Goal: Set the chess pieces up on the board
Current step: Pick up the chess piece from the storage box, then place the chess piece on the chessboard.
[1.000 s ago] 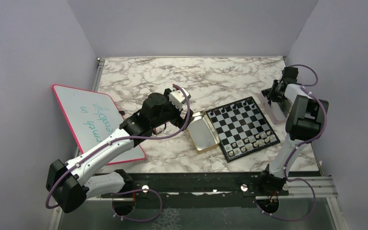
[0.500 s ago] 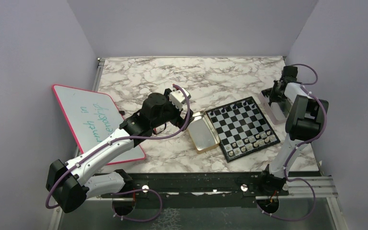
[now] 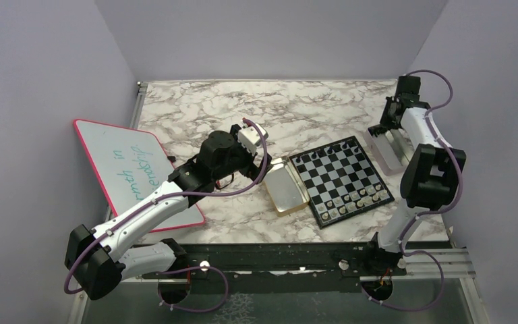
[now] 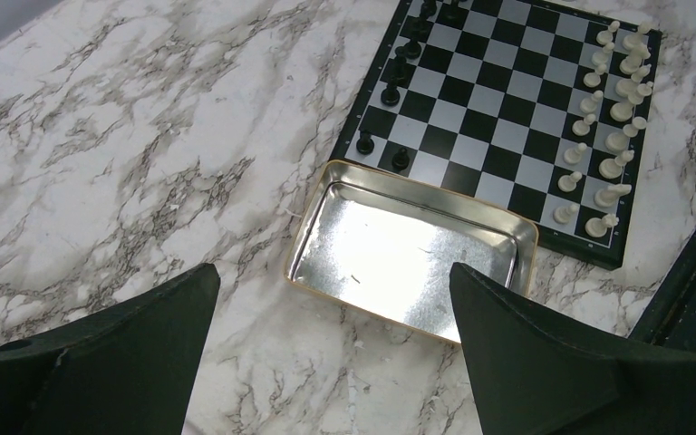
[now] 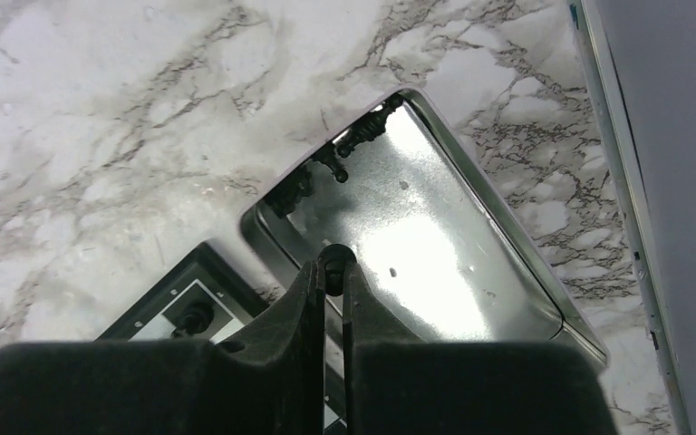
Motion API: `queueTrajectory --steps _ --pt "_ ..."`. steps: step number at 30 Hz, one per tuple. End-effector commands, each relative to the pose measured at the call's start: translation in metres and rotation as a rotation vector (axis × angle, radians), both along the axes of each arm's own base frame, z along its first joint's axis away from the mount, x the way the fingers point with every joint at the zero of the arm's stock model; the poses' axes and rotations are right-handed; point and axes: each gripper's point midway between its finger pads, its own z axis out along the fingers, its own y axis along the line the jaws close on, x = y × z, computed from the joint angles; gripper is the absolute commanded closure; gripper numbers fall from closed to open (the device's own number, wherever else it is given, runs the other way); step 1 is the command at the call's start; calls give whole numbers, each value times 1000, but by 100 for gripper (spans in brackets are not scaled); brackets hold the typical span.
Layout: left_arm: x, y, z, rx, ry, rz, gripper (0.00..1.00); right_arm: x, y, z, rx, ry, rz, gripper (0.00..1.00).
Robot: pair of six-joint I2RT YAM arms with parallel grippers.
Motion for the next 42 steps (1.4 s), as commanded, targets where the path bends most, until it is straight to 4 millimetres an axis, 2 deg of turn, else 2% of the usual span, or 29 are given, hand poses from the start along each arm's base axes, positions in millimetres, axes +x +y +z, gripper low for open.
queueTrajectory --steps 1,6,10,17,21,24,29,42 --pt "3 4 8 -17 -29 29 1 -4 10 42 -26 -53 11 94" --pt "4 3 9 -22 -26 29 1 -12 36 55 22 -71 62 95" --pt "3 3 10 -24 -27 31 1 -19 74 58 82 -89 148 95" --pt "5 5 11 -25 -34 44 1 -44 124 42 148 -62 253 94" --pt "5 6 13 -27 -38 44 1 -55 150 23 121 -13 288 94" --pt "5 7 13 -26 -41 49 1 -64 158 5 107 24 284 94" --pt "5 9 15 -27 -46 54 1 -70 166 -13 125 45 291 94" --pt "3 7 18 -39 -46 44 1 -76 161 -46 110 97 243 90"
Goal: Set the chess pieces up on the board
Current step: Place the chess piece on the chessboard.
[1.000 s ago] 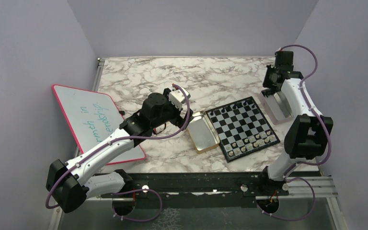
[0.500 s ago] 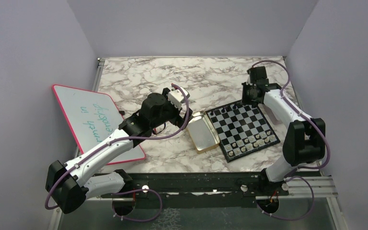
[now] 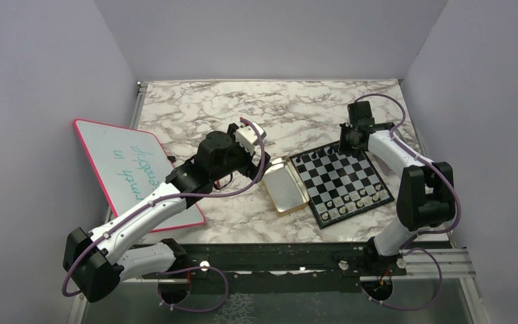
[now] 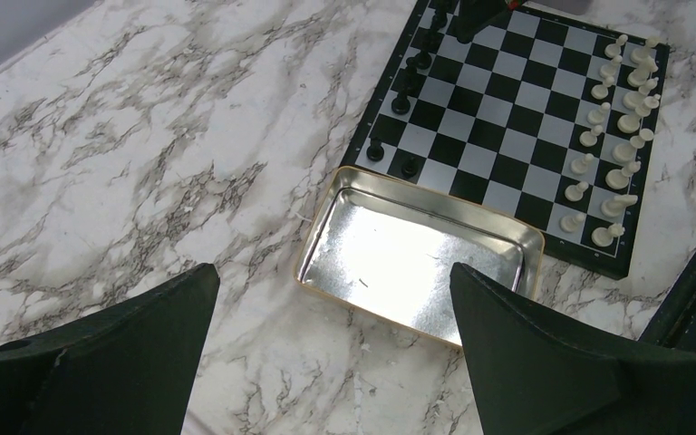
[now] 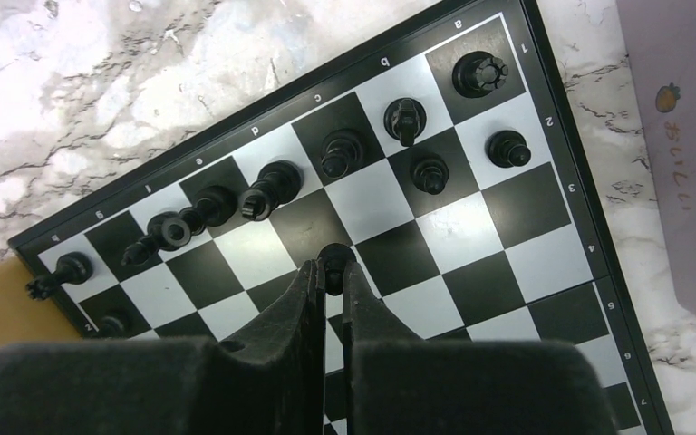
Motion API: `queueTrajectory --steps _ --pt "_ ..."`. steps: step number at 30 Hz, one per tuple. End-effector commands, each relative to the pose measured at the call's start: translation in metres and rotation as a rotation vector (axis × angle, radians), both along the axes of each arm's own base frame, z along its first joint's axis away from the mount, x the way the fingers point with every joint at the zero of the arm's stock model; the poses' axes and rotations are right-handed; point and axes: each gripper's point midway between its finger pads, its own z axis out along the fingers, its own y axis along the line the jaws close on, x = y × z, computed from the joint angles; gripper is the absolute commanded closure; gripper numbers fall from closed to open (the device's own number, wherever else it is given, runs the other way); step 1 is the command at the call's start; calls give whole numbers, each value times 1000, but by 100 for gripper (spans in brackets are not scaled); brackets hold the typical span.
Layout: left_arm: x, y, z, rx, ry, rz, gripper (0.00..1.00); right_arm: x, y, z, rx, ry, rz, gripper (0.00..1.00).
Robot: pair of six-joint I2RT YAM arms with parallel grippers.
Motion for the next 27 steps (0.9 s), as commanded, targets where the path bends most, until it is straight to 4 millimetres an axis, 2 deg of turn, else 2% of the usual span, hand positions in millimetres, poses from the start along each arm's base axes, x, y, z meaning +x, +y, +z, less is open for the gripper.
queueTrajectory --steps 1,14,27 --pt "0 2 12 -32 -27 14 1 5 -4 -14 -27 5 -37 91" --pt "0 2 12 -33 -28 12 1 9 -10 -28 -55 29 -74 90" --pt "0 3 13 -34 -32 14 1 15 -13 -31 -72 29 -89 88"
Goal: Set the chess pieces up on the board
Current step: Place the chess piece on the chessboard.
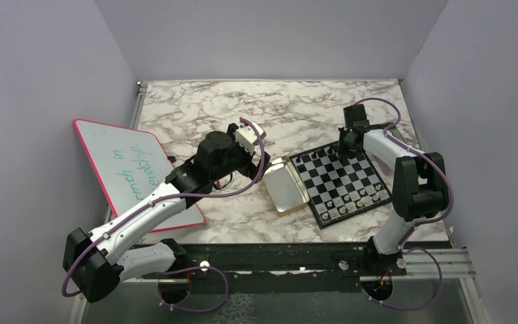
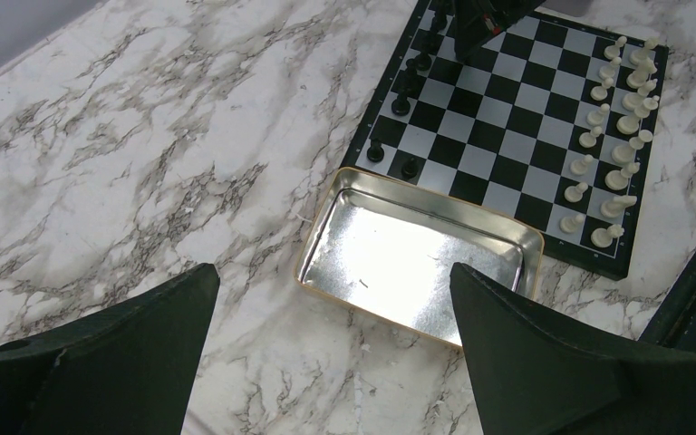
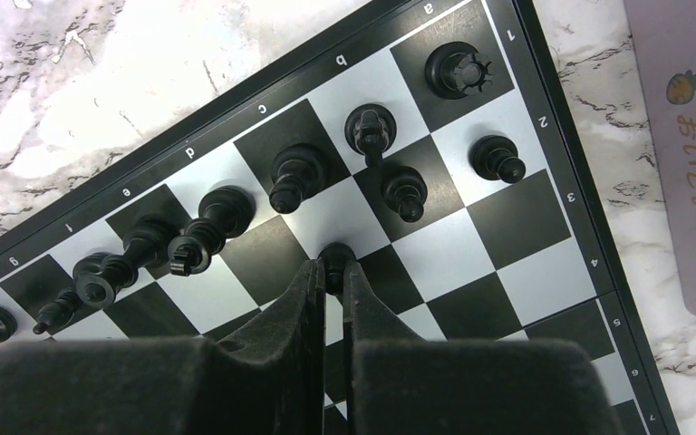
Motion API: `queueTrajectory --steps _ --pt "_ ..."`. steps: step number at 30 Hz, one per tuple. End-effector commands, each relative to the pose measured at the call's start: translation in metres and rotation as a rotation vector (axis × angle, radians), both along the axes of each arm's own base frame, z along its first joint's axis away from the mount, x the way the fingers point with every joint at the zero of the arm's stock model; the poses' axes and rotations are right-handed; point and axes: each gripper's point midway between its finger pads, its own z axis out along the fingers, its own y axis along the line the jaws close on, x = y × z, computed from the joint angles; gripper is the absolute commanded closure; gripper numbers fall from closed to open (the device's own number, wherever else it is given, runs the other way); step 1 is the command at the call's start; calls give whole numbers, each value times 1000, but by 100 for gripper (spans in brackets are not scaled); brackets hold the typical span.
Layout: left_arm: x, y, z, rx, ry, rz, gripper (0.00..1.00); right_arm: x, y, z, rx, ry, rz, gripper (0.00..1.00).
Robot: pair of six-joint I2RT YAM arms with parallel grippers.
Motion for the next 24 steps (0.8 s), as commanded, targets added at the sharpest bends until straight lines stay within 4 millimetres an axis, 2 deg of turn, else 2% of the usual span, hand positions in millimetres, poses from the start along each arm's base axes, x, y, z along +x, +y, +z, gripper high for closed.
queueTrajectory --steps 1,24 --pt "0 2 11 -31 -28 13 1 13 -3 4 -24 -39 -30 88" --pt "1 3 11 -28 -29 15 1 19 -4 1 -32 -33 -39 86"
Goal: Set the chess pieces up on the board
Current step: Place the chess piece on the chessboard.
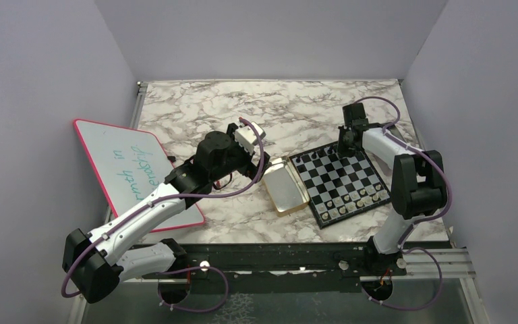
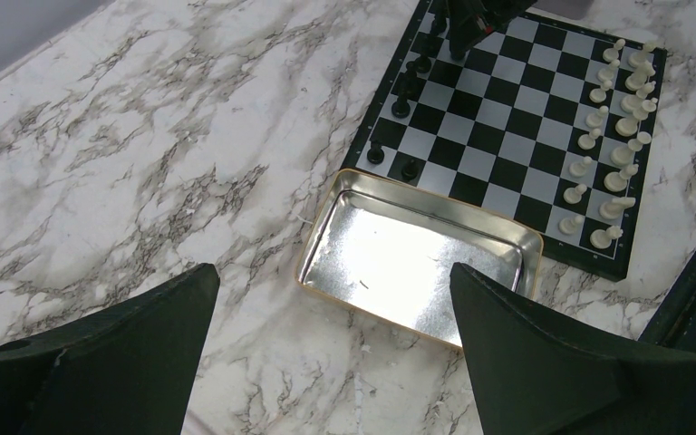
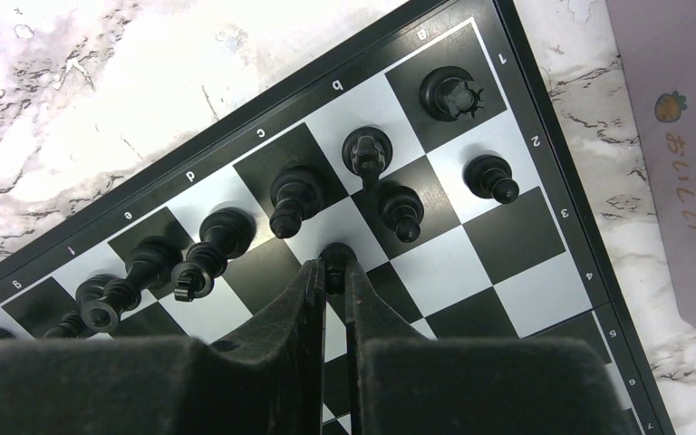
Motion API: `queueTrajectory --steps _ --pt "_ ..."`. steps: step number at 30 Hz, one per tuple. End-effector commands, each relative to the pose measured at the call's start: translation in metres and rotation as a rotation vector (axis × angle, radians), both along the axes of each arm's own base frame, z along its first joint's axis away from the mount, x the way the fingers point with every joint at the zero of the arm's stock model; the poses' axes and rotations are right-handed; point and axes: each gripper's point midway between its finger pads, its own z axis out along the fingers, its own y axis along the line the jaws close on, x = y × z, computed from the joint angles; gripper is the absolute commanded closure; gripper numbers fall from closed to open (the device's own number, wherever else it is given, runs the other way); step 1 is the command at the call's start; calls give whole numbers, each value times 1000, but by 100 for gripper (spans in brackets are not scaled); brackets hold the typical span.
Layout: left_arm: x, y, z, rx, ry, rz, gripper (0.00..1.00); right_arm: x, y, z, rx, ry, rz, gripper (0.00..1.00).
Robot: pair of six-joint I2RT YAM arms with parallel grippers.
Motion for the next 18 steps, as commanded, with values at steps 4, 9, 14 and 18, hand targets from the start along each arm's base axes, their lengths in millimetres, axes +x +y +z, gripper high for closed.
queueTrajectory --steps 4,9,14,18 --pt "1 2 8 -23 -23 16 1 12 -2 2 -21 -26 -20 85" --pt "1 2 8 -24 -22 13 1 10 -3 1 -26 -18 -20 84" --pt "1 2 8 -25 -21 14 1 10 -3 2 -23 -18 -20 81" --pt "1 2 9 -26 -23 14 1 11 -1 4 -17 -21 -17 78"
